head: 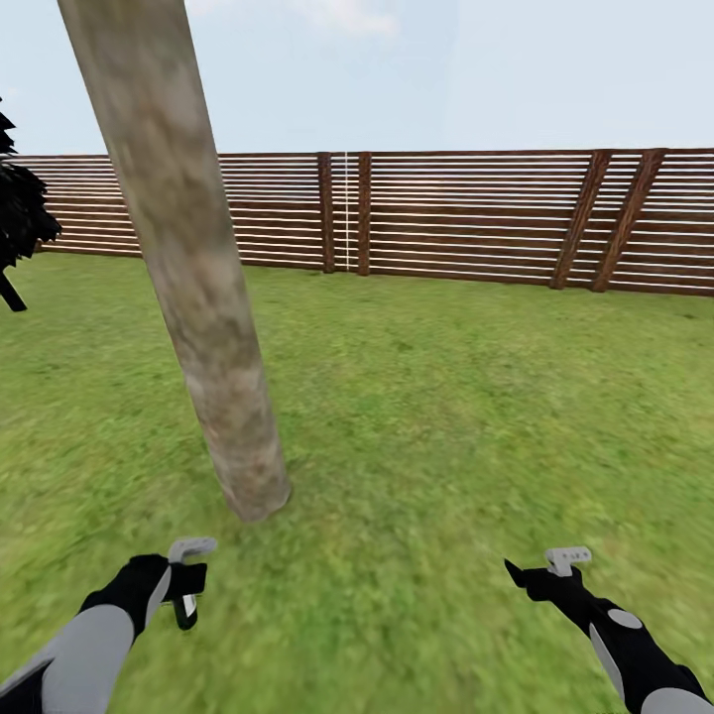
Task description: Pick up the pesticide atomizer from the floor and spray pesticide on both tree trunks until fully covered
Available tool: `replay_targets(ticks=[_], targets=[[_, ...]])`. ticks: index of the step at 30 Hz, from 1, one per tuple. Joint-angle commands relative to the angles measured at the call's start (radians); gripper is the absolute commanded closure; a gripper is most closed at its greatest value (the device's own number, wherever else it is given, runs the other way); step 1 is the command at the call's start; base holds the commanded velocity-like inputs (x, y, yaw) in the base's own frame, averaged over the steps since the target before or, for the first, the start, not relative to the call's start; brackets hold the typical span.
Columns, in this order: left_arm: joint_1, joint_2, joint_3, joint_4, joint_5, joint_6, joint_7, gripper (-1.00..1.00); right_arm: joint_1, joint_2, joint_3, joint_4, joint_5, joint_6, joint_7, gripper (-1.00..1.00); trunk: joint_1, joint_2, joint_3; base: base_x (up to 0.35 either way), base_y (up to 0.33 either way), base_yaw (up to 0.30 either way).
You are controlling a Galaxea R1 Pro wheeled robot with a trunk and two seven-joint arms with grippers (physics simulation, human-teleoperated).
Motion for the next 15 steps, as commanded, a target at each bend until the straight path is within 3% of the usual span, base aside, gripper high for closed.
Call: replay_targets(ticks=[1,10,15], targets=[[-0.005,0.001,0.001,-0.008,0.000,0.000,-0.001,1.00,0.000,0.000,0.000,0.000,0.000,0.000,0.000,-1.00,0.000,0.000,0.000,0.000,0.000,-0.002],[-0.041,-0.013,0.001,-0.028,0.001,-0.002,-0.003,1.00,0.000,0.000,0.000,0.000,0.000,-0.001,-0.003,-1.00,0.000,0.000,0.000,0.000,0.000,0.000],[-0.035,-0.010,-0.004,-0.028,-0.001,-0.010,-0.006,1.00,0.000,0.000,0.000,0.000,0.000,-0.001,-0.003,-1.00,0.000,0.000,0.000,0.028,0.014,-0.214]])
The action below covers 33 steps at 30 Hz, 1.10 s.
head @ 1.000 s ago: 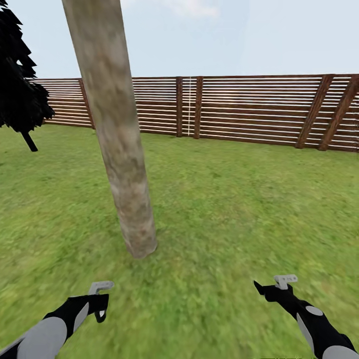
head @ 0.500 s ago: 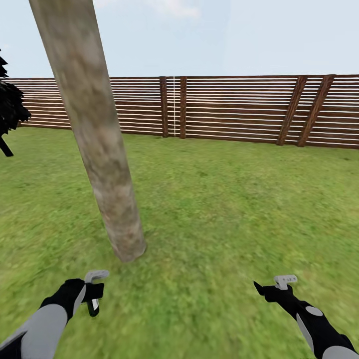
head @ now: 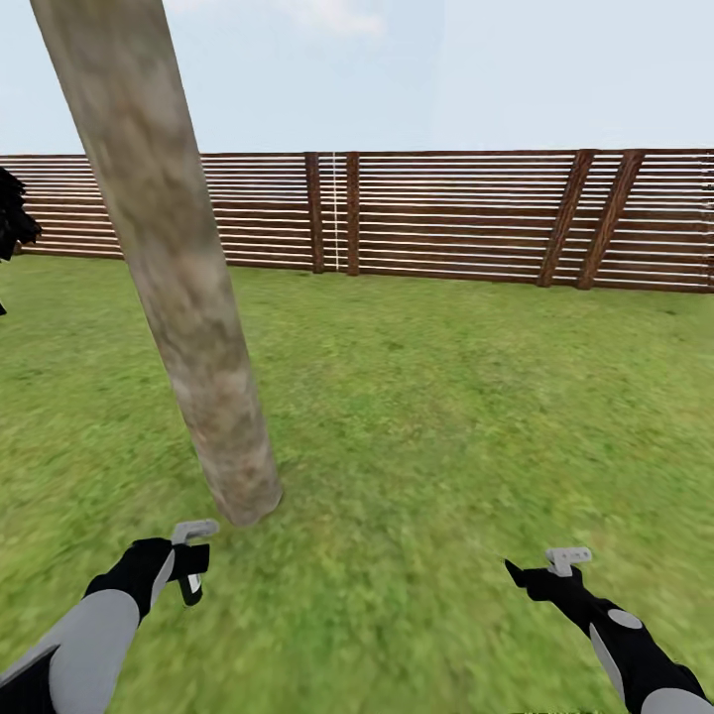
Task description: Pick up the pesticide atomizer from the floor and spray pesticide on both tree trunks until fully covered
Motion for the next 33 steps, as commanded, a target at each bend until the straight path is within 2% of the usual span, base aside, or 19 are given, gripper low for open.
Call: replay_targets(ticks=[1,15,20,29,33], targets=[[0.000,0.002,-0.001,0.000,0.000,0.002,0.000,1.00,0.000,0.000,0.000,0.000,0.000,0.000,0.000,-1.00,0.000,0.000,0.000,0.204,0.131,-0.191],[0.002,0.007,-0.002,0.010,-0.003,0.004,0.001,1.00,0.000,0.000,0.000,0.000,0.000,0.001,0.000,-1.00,0.000,0.000,0.000,0.114,0.081,-0.013],[0.024,0.006,0.000,0.017,-0.002,0.003,0.000,1.00,0.000,0.000,0.000,0.000,0.000,0.001,0.000,-1.00,0.000,0.000,0.000,0.006,0.004,0.000],[0.032,0.008,-0.003,0.010,-0.002,0.005,-0.001,1.00,0.000,0.000,0.000,0.000,0.000,0.001,0.000,-1.00,0.000,0.000,0.000,0.090,0.020,0.000],[0.031,0.011,0.000,0.003,-0.001,0.007,0.000,1.00,0.000,0.000,0.000,0.000,0.000,0.001,0.000,-1.00,0.015,-0.028,-0.013,0.002,0.001,0.000]])
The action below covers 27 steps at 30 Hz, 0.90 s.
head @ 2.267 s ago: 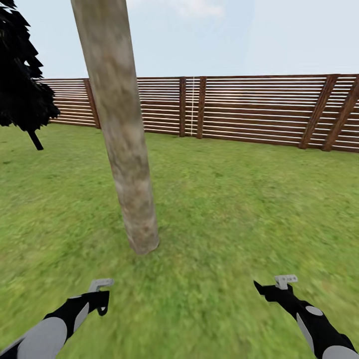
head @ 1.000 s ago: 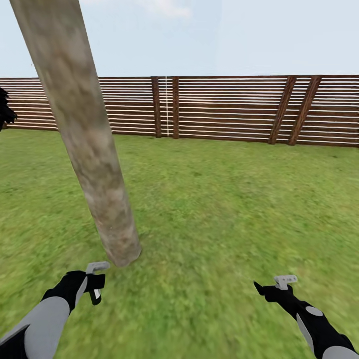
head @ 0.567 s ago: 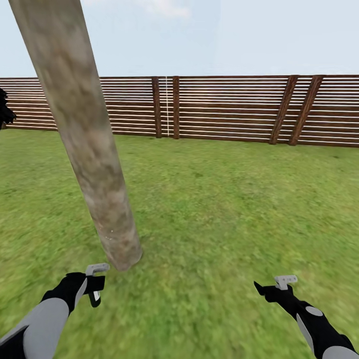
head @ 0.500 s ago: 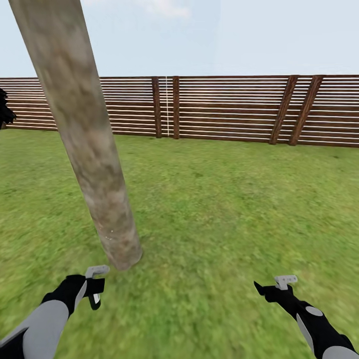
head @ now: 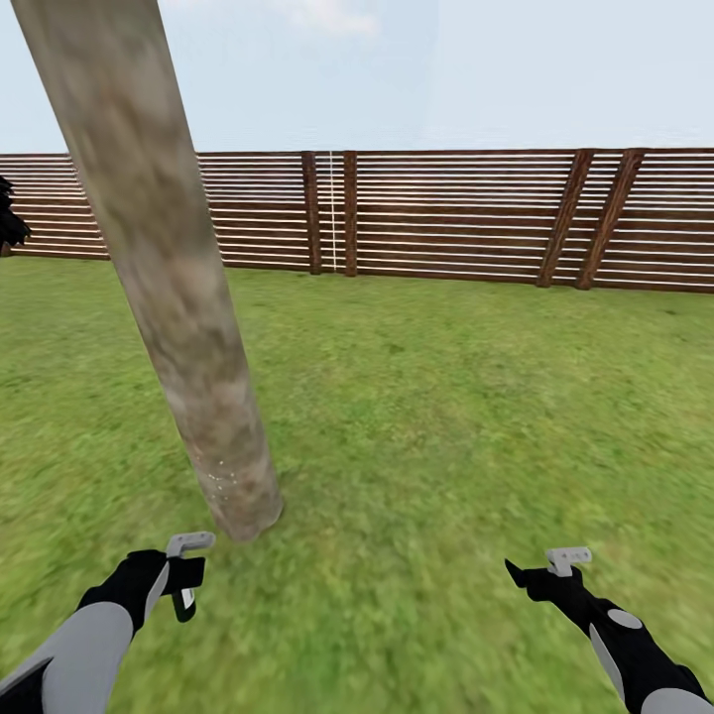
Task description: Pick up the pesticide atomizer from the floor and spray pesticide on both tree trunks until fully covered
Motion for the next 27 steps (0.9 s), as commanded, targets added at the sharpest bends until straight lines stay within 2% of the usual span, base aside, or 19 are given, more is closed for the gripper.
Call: replay_targets(ticks=[1,11,14,16,21,22,25,26,27], targets=[[0.000,0.000,0.000,0.000,0.000,0.000,0.000,1.00,0.000,0.000,0.000,0.000,0.000,0.000,0.000,-1.00,0.004,-0.007,-0.003,0.000,0.000,0.000],[-0.009,0.013,0.001,-0.003,-0.004,0.002,0.000,1.00,0.000,0.000,-0.001,0.000,-0.002,-0.006,-0.002,-1.00,0.042,-0.077,-0.035,0.000,0.000,0.000],[-0.005,0.070,0.001,-0.003,-0.003,0.003,-0.001,1.00,0.000,0.000,-0.001,0.000,-0.002,-0.013,-0.002,-1.00,0.054,-0.098,-0.044,0.000,0.000,0.000],[-0.006,0.093,0.001,-0.003,-0.003,0.003,-0.001,1.00,0.000,0.000,-0.001,-0.001,-0.002,-0.013,-0.003,-1.00,0.061,-0.112,-0.050,0.000,0.000,0.000],[-0.013,0.102,-0.001,-0.003,-0.003,0.014,-0.008,1.00,0.000,0.000,-0.002,-0.002,-0.002,-0.013,-0.003,-1.00,0.081,-0.147,-0.066,0.000,0.000,-0.060],[-0.015,0.102,-0.024,-0.004,-0.006,0.048,-0.032,1.00,0.000,0.000,-0.002,-0.002,-0.002,-0.013,-0.003,-1.00,0.084,-0.154,-0.069,0.000,0.000,-0.254],[-0.029,0.100,-0.155,-0.042,-0.010,0.094,-0.139,1.00,0.000,0.000,-0.002,-0.002,-0.002,-0.013,-0.003,-1.00,0.096,-0.175,-0.078,0.000,0.000,-0.276],[-0.032,0.097,-0.176,-0.081,-0.009,0.111,-0.154,1.00,0.000,0.000,-0.002,-0.002,-0.002,-0.013,-0.003,-1.00,0.100,-0.182,-0.082,0.000,0.000,-0.116],[-0.044,0.096,-0.187,-0.151,-0.009,0.185,-0.172,1.00,0.000,0.000,-0.002,-0.002,-0.002,-0.013,-0.003,-1.00,0.104,-0.189,-0.085,0.000,0.000,-0.030]])
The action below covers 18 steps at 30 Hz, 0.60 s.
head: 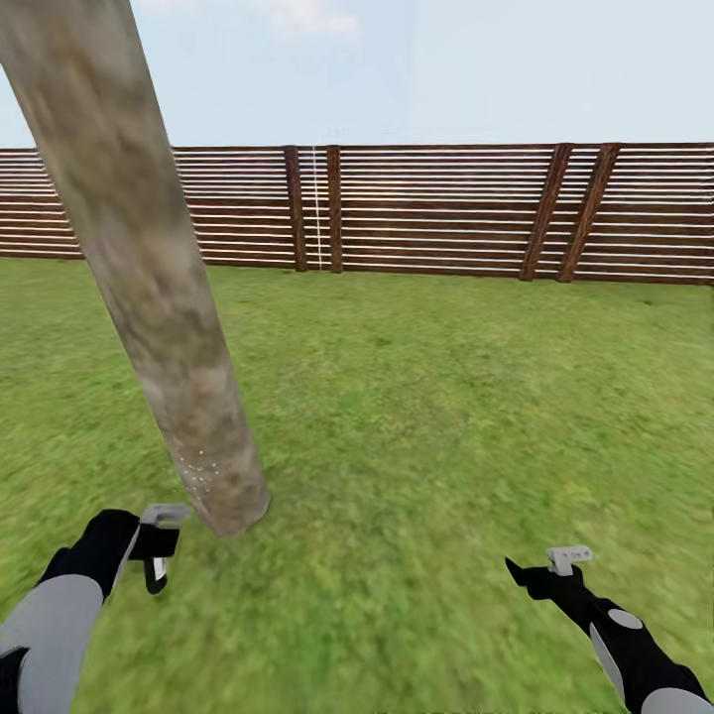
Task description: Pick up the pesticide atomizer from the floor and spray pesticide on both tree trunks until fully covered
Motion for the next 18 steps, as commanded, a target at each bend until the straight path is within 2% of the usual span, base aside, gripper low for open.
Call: replay_targets(ticks=[1,4,6,9,10,13,18], targets=[[-0.016,0.003,-0.003,-0.037,-0.001,0.050,-0.030,1.00,0.000,0.000,0.000,0.000,0.000,0.000,0.000,-1.00,0.004,-0.007,-0.003,0.000,0.000,-0.012],[-0.051,0.012,-0.014,-0.063,-0.020,0.083,-0.096,1.00,0.000,0.000,-0.001,0.000,0.000,0.000,0.000,-1.00,0.016,-0.028,-0.013,0.000,0.000,-0.004],[-0.064,0.060,-0.016,-0.068,-0.038,0.089,-0.122,1.00,0.000,0.000,-0.001,0.000,0.000,0.000,0.000,-1.00,0.023,-0.042,-0.019,0.000,0.000,0.000],[-0.107,0.109,-0.018,-0.068,-0.044,0.122,-0.182,1.00,0.000,0.000,-0.002,-0.001,0.000,0.000,0.000,-1.00,0.035,-0.063,-0.028,0.000,0.000,0.000],[-0.134,0.126,-0.024,-0.069,-0.056,0.143,-0.205,1.00,0.000,0.000,-0.002,-0.001,0.000,0.000,0.000,-1.00,0.039,-0.070,-0.032,0.000,0.000,0.000],[-0.177,0.135,-0.028,-0.070,-0.094,0.153,-0.217,1.00,0.000,-0.001,-0.002,-0.002,0.000,0.000,0.000,-1.00,0.050,-0.091,-0.041,0.000,0.000,0.000],[-0.195,0.137,-0.031,-0.125,-0.112,0.168,-0.218,1.00,0.000,-0.001,-0.002,-0.002,0.000,0.000,0.000,-1.00,0.054,-0.098,-0.044,0.000,0.000,0.000]])
